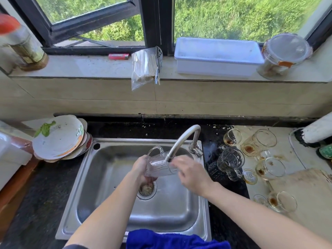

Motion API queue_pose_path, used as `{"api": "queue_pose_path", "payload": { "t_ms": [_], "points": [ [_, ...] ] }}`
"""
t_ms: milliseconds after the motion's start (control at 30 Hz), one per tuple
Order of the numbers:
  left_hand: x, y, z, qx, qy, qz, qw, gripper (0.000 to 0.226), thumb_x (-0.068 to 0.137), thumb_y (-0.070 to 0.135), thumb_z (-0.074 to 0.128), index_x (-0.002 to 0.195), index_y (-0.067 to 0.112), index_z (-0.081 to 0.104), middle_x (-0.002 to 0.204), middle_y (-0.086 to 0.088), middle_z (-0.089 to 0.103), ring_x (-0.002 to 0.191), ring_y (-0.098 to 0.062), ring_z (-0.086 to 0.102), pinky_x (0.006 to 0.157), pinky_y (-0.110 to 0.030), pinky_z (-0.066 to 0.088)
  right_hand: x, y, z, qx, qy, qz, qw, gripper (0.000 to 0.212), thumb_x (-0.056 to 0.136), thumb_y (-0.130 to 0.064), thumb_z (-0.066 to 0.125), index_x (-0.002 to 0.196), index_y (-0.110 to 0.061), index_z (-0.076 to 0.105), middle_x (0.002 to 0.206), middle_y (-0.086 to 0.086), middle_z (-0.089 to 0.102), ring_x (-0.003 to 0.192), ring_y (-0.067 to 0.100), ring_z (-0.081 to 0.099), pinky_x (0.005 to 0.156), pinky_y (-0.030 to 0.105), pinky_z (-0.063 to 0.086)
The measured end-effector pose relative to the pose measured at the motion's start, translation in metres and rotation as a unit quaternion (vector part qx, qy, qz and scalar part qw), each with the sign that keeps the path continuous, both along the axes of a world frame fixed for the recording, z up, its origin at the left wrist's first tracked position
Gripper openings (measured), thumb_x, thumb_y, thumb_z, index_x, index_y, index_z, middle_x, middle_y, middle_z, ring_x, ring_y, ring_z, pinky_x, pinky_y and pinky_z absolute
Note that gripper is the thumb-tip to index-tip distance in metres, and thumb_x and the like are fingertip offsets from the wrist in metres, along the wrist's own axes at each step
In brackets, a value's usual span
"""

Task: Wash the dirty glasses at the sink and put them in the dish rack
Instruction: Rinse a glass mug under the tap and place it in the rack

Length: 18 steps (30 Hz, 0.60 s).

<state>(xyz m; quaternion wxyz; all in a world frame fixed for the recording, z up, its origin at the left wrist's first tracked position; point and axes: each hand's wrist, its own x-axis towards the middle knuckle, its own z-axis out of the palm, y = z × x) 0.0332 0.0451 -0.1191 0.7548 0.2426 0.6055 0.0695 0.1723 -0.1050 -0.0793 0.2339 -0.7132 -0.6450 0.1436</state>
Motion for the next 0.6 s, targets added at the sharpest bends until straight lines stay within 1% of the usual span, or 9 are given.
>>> {"api": "queue_pose_path", "payload": {
  "t_ms": [33,67,133,200,267,367,467,533,600],
  "points": [
    [0.0,0.0,0.001,0.002,-0.006,-0.015,1.0,0.021,0.086,0.025,0.046,0.079,0.014,0.062,0.069,-0.004,0.06,0.057,-0.021,0.054,0.056,-0.025,0.04,-0.01,0.002,0.003,-0.074,0.011,0.049,0.996,0.048,0.085,-0.002,0.052,0.132,-0.008,0.056,0.136,0.004,0.056,0.129,0.019,0.048,0.112,0.033,0.036],
    [0.0,0.0,0.002,0.009,-0.002,-0.038,0.999,0.019,0.084,0.025,0.049,0.082,0.013,0.064,0.071,-0.005,0.06,0.059,-0.022,0.055,0.056,-0.026,0.041,-0.019,0.008,0.002,-0.142,0.009,0.066,0.988,0.052,0.085,-0.007,0.052,0.136,-0.01,0.051,0.141,0.003,0.051,0.132,0.019,0.044,0.112,0.029,0.032],
    [0.001,0.002,0.007,0.013,0.003,-0.08,0.997,0.02,0.082,0.026,0.052,0.088,0.012,0.064,0.078,-0.007,0.061,0.06,-0.024,0.057,0.055,-0.027,0.045,-0.033,0.02,-0.001,-0.204,-0.006,0.047,0.978,0.044,0.082,-0.015,0.054,0.126,-0.011,0.054,0.131,0.005,0.057,0.122,0.026,0.052,0.099,0.035,0.043],
    [-0.005,0.011,0.005,0.018,0.011,-0.088,0.996,0.021,0.08,0.029,0.051,0.087,0.014,0.064,0.083,-0.008,0.062,0.064,-0.025,0.058,0.059,-0.029,0.047,-0.038,0.023,-0.001,-0.168,0.008,0.039,0.985,0.027,0.083,-0.017,0.051,0.107,-0.01,0.058,0.114,0.009,0.064,0.106,0.032,0.059,0.084,0.038,0.048],
    [-0.013,0.018,0.007,0.032,0.025,-0.099,0.994,0.028,0.074,0.031,0.054,0.094,0.015,0.066,0.092,-0.011,0.064,0.078,-0.027,0.059,0.072,-0.037,0.046,-0.034,0.014,-0.006,-0.11,0.019,0.082,0.99,0.019,0.084,-0.011,0.049,0.099,-0.009,0.061,0.109,0.008,0.066,0.105,0.029,0.059,0.081,0.035,0.047],
    [-0.014,0.022,0.007,0.037,0.042,-0.137,0.989,0.029,0.077,0.028,0.051,0.098,0.015,0.068,0.091,-0.01,0.064,0.075,-0.025,0.058,0.067,-0.034,0.044,-0.031,0.01,-0.007,-0.044,-0.005,0.108,0.993,0.031,0.083,-0.009,0.054,0.113,-0.008,0.063,0.118,0.006,0.065,0.113,0.023,0.057,0.086,0.034,0.05],
    [-0.008,0.019,0.022,0.012,0.052,-0.206,0.977,0.031,0.082,0.03,0.052,0.098,0.009,0.069,0.088,-0.008,0.068,0.073,-0.023,0.061,0.068,-0.031,0.048,-0.036,0.02,-0.004,-0.081,-0.014,0.078,0.994,0.038,0.089,-0.024,0.055,0.126,-0.016,0.058,0.125,0.006,0.061,0.113,0.028,0.056,0.085,0.041,0.051],
    [-0.011,0.019,0.025,0.005,0.005,-0.209,0.978,0.032,0.092,0.035,0.046,0.091,0.012,0.067,0.084,-0.007,0.067,0.069,-0.021,0.062,0.065,-0.029,0.05,-0.036,0.021,-0.004,-0.106,0.026,0.075,0.991,0.038,0.092,-0.037,0.05,0.124,-0.02,0.06,0.122,0.003,0.064,0.11,0.025,0.058,0.085,0.038,0.048],
    [-0.015,0.018,0.02,0.012,-0.071,-0.17,0.983,0.038,0.094,0.039,0.048,0.106,0.008,0.066,0.103,-0.014,0.066,0.082,-0.025,0.062,0.072,-0.034,0.052,-0.038,0.024,-0.004,-0.117,0.087,0.025,0.989,0.046,0.088,-0.05,0.042,0.117,-0.022,0.065,0.114,0.0,0.069,0.104,0.023,0.061,0.085,0.037,0.049]
  ]
}}
